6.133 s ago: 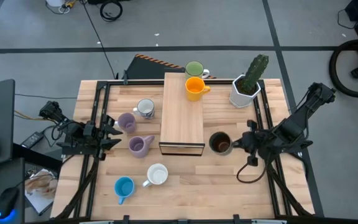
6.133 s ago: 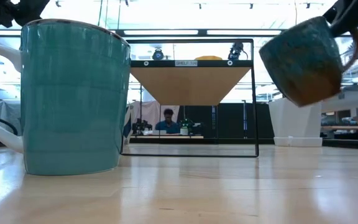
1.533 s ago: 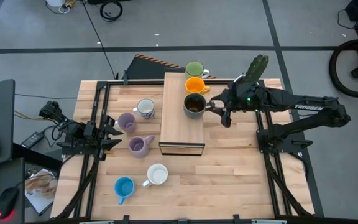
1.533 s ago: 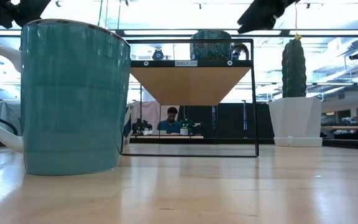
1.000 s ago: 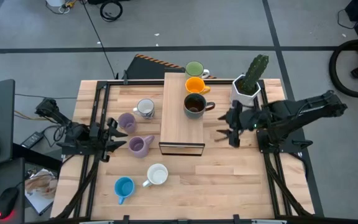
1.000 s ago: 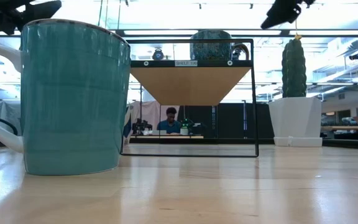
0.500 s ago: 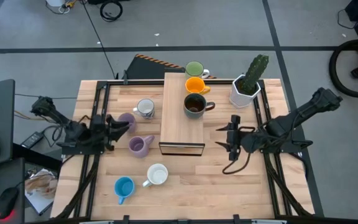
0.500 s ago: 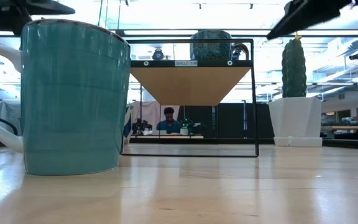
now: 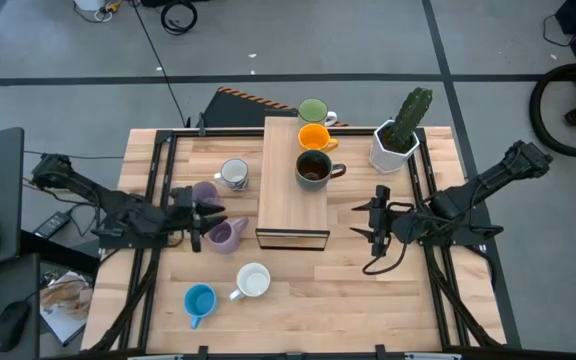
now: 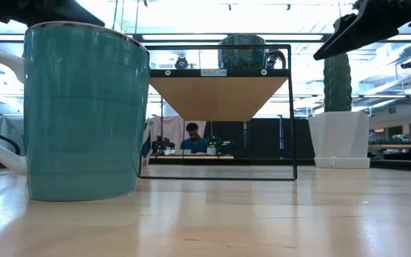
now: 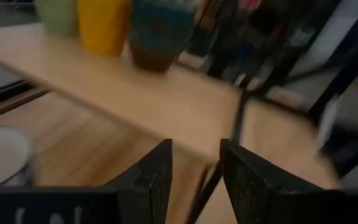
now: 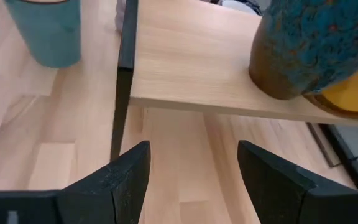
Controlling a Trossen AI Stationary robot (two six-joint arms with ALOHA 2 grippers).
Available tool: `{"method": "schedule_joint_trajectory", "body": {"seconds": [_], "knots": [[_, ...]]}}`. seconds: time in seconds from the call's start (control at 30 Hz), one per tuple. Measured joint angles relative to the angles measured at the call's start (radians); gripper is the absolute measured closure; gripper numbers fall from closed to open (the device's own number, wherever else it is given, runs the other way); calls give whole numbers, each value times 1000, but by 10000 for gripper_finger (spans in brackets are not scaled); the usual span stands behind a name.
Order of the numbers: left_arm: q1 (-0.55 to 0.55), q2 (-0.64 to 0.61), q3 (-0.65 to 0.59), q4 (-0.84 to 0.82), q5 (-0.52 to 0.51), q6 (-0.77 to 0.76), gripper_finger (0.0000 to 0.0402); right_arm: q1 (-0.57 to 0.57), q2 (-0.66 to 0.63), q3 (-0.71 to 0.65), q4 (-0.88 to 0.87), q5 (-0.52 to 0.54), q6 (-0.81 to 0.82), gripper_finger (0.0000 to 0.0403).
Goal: Place coffee mugs
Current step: Put the top purple mug on the shelf
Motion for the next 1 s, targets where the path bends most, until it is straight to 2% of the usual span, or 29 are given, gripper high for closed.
{"method": "schedule_joint_trajectory", "body": {"seconds": [0.1,0.23,0.37,0.57,0.7,0.83,1.0], "knots": [[30,35,85,-219,-2,-41,262,1,0,0,0,64,-25,156],[78,67,190,-514,21,-185,262,0,0,-14,9,120,-20,156],[128,89,261,-743,103,-311,262,2,0,-78,77,120,-1,156],[181,93,268,-1007,240,-414,262,30,0,-186,231,120,-27,156],[196,92,268,-1112,253,-395,262,39,-8,-193,255,120,-60,157],[218,93,268,-1125,242,-368,262,39,-16,-193,281,120,-98,161],[302,100,264,-1189,218,-375,262,39,-15,-193,306,119,-129,167]]}}
